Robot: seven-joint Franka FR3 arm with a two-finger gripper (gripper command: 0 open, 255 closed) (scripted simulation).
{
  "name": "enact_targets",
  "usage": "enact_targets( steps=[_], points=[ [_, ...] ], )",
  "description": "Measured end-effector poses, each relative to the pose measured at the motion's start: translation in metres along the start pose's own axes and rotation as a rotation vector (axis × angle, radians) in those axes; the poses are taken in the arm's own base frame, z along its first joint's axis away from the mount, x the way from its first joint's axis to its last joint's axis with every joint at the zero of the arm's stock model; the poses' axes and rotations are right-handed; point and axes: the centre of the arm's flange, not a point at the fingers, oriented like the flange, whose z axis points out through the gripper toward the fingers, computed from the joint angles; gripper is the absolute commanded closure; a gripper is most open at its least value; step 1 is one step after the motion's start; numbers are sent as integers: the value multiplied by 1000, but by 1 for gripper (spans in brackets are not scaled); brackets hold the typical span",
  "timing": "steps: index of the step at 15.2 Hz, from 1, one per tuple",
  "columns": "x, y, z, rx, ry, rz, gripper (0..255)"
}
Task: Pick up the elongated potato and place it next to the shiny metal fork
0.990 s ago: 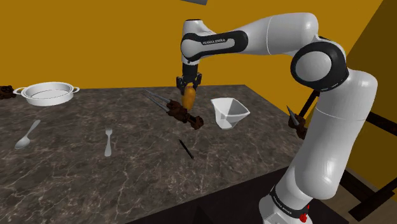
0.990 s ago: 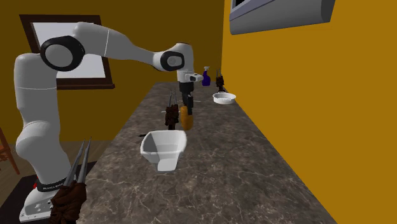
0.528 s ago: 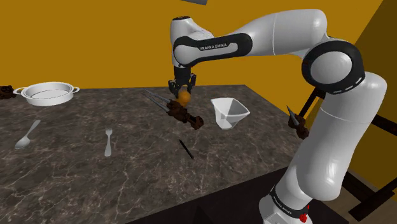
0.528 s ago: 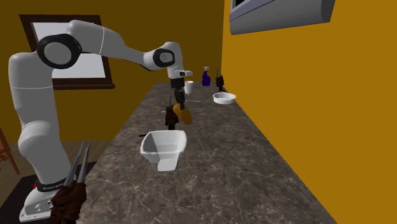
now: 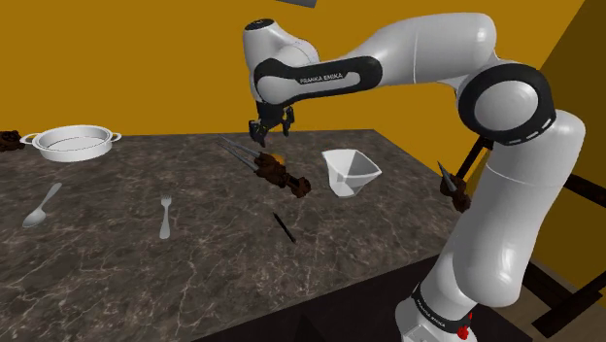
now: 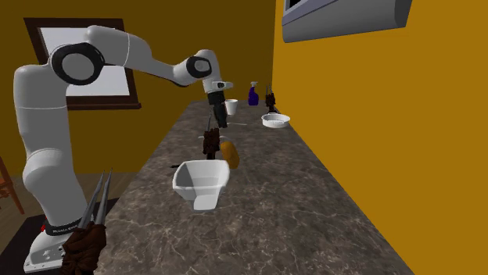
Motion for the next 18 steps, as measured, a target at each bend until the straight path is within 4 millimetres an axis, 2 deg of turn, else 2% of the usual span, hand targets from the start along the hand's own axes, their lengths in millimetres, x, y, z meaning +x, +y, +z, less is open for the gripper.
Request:
enact_targets(
  steps=[1,3,5,6,8,13,18],
  points=[
    [18,13,3,54,-62,65,0],
    [56,48,22,193,-220,222,0],
    [84,91,57,346,-390,391,0],
    [90,103,70,399,-447,443,0],
    [92,109,83,443,-489,479,0],
    [83,97,105,458,-504,490,0],
    [81,94,110,459,-504,491,0]
  ],
)
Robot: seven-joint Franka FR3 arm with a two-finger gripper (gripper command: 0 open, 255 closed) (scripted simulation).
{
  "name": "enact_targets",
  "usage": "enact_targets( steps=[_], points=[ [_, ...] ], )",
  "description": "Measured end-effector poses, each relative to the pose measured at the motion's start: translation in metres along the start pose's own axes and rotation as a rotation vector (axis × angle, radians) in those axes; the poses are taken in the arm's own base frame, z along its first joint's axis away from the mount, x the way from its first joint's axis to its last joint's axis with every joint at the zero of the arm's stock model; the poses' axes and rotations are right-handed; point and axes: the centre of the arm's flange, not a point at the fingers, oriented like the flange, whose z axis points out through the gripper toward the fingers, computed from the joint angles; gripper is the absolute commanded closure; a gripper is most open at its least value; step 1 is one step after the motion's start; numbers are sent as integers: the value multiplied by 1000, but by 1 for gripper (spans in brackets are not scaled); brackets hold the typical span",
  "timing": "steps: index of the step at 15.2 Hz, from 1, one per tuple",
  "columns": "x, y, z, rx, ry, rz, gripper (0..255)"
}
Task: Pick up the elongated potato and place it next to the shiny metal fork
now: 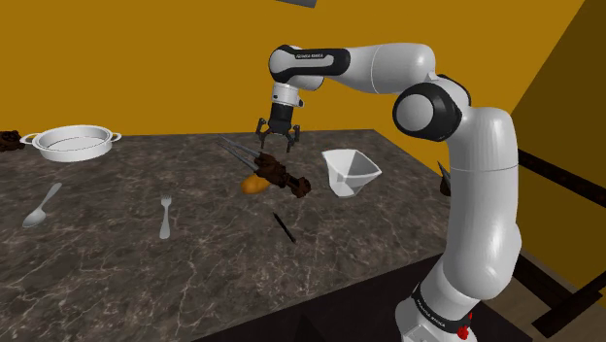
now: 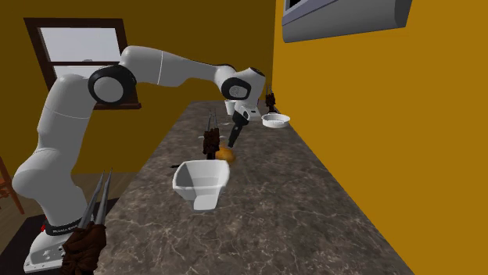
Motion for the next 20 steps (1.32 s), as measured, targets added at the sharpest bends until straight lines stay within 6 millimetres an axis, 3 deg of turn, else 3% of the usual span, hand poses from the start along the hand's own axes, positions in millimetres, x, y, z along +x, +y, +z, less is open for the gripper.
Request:
enact_targets(
  steps=[2,3,12,13,15,20],
  points=[
    [0,0,0,0,0,0,0],
    [0,0,0,0,0,0,255],
    [0,0,0,0,0,0,255],
    [0,0,0,0,0,0,0],
    [-6,-2,3,0,13,26,0],
    [-57,-26,37,0,190,303,0]
  ],
)
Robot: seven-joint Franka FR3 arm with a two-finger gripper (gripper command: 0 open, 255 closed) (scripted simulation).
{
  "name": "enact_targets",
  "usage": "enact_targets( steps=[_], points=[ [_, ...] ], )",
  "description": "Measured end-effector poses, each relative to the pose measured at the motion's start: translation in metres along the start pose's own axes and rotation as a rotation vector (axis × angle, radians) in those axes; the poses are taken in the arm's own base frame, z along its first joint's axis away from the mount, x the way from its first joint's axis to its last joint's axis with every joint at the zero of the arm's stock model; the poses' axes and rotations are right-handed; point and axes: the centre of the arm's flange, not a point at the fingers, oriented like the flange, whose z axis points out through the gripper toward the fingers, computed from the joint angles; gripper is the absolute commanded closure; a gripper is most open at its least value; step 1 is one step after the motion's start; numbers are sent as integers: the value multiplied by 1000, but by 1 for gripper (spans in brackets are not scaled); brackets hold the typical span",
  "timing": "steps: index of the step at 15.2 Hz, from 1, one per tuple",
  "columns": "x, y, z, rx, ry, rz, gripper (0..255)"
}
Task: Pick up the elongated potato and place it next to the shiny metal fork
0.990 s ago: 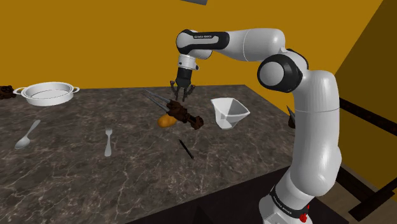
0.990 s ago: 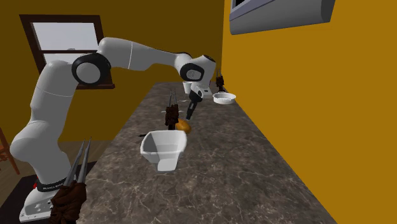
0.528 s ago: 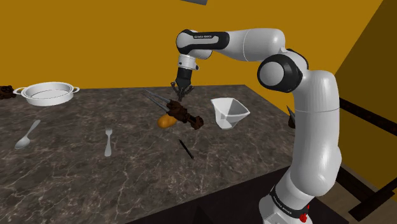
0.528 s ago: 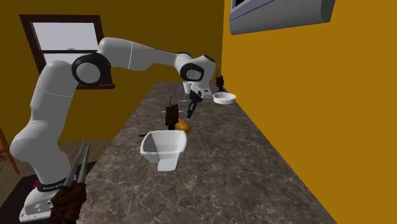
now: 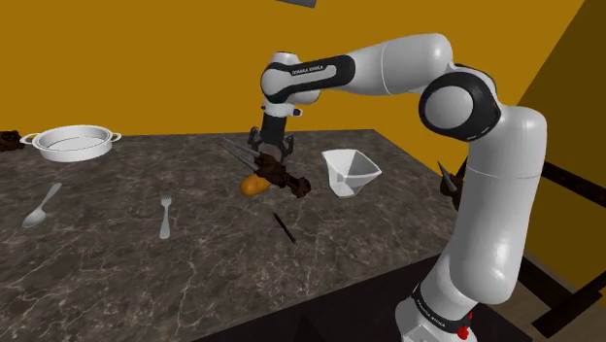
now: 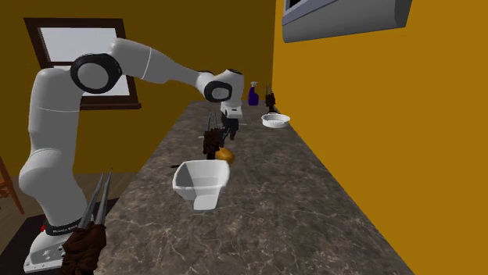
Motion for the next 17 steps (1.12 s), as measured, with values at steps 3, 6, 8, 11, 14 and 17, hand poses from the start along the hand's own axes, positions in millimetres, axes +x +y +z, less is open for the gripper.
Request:
enact_targets(
  steps=[3,6,8,11,14,17],
  points=[
    [-32,-11,12,-20,254,105,0],
    [-56,-28,33,-32,450,152,0],
    [-56,-30,42,-29,492,143,0],
    [-57,-37,45,-42,537,124,0],
    [-56,-34,50,-31,553,107,0],
    [-51,-32,46,-29,512,150,0]
  ],
)
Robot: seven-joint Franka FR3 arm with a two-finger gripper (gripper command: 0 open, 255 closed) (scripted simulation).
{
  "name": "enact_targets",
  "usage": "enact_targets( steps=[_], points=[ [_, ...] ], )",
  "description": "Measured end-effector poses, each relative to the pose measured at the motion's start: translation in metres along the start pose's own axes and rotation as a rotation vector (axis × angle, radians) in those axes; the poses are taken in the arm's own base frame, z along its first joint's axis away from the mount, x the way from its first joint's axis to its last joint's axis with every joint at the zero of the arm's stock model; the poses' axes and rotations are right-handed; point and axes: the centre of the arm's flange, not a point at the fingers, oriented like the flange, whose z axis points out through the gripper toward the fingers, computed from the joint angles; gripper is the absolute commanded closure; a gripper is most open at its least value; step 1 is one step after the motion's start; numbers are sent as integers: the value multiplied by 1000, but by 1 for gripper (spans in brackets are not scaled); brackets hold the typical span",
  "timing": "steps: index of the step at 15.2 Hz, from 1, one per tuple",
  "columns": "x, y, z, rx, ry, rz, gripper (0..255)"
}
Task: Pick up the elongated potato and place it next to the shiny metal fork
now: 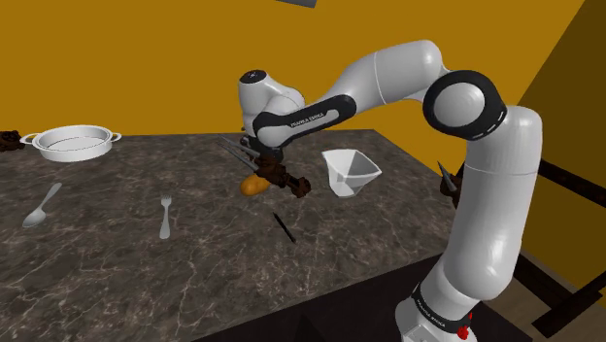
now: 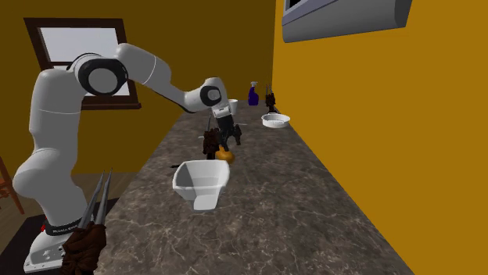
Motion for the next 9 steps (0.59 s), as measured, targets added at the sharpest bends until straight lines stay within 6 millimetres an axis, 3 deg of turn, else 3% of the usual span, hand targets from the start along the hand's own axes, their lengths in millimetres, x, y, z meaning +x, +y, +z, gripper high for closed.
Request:
enact_targets(
  steps=[9],
  points=[
    [3,0,-6,44,-28,42,0]
  ],
)
